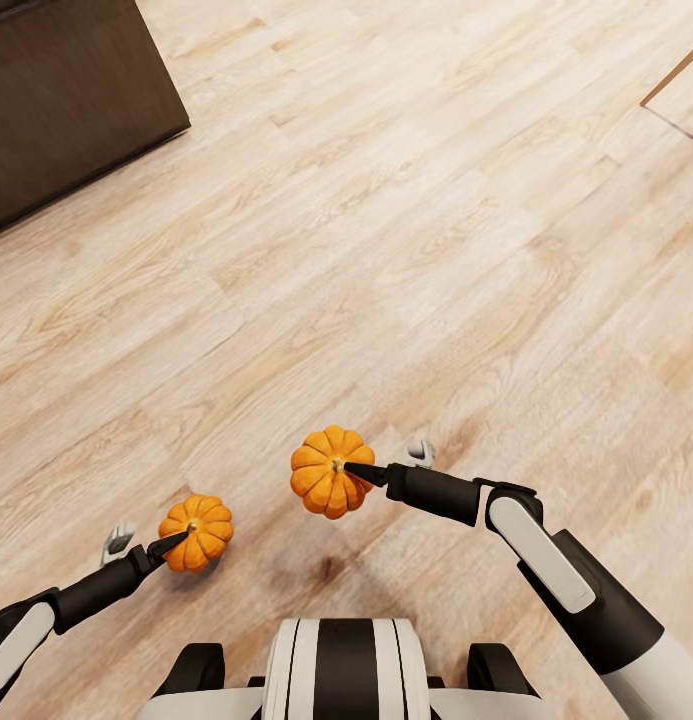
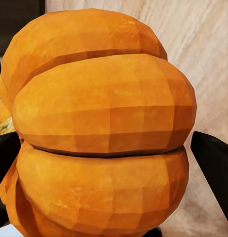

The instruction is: Place each of the two pumpkins and all three candles from the living room inside a cabinet in the living room (use any cabinet), then make sure every cabinet is closed, and position the cauldron so it is next to a table in the living room.

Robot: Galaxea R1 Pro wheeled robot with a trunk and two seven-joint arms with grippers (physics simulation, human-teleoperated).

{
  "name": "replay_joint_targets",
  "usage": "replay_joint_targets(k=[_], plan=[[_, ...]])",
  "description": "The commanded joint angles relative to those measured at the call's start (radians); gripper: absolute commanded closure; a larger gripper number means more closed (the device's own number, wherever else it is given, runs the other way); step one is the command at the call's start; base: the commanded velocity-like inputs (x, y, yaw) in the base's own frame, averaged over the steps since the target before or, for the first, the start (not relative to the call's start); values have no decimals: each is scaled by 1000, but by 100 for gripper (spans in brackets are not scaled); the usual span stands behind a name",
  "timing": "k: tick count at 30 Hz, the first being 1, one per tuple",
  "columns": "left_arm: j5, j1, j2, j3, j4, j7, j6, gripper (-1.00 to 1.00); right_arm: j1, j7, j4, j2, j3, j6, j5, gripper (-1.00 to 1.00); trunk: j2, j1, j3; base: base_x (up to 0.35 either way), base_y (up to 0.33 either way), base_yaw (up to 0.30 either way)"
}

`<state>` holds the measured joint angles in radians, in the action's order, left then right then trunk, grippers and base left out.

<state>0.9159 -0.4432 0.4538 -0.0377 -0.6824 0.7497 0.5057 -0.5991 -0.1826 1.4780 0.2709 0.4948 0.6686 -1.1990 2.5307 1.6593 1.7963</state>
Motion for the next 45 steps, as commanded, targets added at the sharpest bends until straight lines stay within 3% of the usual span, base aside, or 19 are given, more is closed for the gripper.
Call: replay_joint_targets(k=[1,16,28,33,36,40,44,45], plan=[[-12,0,0,-4,3,-6,-9,100,-1,-3,0,1,1,2,-1,100,0,0,0,0,0,0],[-12,0,-2,-4,3,-3,-9,100,-1,-3,-4,1,1,2,-1,100,-1,-1,-11,0,0,0],[-13,0,1,-4,3,-4,-9,100,-1,-3,-8,1,1,0,-2,100,-3,-7,-58,0,0,0],[-12,0,10,-4,-2,3,-4,100,-1,-3,-9,1,1,1,-2,100,-5,-9,-77,0,0,0],[-5,0,30,-4,-5,6,6,100,-1,-3,-16,1,2,-2,-1,100,-5,-10,-88,0,0,0],[2,0,56,-4,-13,8,67,100,-1,-3,-45,-1,2,-9,-1,100,-6,-12,-104,0,0,0],[4,2,65,-4,-50,28,171,100,-1,1,-53,-6,2,-11,2,100,-7,-14,-119,0,0,0],[4,5,65,-4,-80,36,224,100,-1,3,-55,-8,2,-12,4,100,-7,-14,-123,0,0,0]])
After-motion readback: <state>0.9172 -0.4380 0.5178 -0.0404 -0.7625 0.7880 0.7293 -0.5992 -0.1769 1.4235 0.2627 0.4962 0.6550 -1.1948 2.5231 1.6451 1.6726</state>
